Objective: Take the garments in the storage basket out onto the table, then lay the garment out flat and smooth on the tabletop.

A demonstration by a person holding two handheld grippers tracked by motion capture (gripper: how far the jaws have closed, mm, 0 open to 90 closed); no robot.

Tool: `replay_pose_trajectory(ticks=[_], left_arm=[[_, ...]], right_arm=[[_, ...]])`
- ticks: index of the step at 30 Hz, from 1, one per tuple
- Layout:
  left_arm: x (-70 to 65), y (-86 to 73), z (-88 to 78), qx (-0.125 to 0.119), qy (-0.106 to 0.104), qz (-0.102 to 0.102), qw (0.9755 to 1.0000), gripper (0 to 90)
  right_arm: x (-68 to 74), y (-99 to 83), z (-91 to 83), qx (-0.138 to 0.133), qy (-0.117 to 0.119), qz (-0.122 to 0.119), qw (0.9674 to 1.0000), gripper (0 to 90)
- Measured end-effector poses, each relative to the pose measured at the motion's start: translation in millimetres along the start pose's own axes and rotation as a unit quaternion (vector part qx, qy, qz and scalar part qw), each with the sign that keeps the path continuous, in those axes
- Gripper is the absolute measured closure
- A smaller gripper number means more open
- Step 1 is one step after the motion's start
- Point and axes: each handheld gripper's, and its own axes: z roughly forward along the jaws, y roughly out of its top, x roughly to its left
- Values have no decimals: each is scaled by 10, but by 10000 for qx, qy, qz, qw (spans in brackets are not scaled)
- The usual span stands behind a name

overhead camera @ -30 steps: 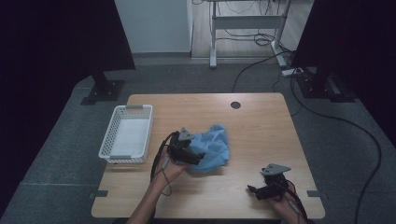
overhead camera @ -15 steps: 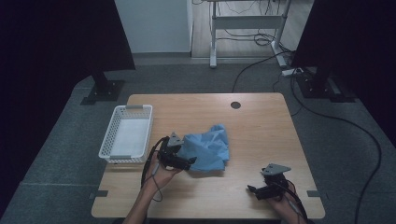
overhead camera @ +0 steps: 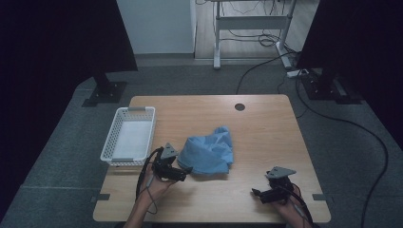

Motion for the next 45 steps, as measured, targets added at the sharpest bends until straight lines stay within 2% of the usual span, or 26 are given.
replay_pose_trajectory(ticks=[16,26,30,32,45], left_arm=[[1,-448,92,151,-52,-64,9999,68],[-4,-643,229,437,-43,-33,9990,65],[-32,-646,240,456,55,95,9989,64],[-43,-646,239,441,34,146,9989,78],[-34,-647,233,436,68,101,9990,98]], right_arm=[[0,0,0,0,0,-1,10000,43],[0,0,0,0,-1,-1,10000,43],[0,0,0,-1,-1,-2,10000,43],[1,0,0,-1,-1,-2,10000,43],[0,0,0,-1,1,1,10000,43]])
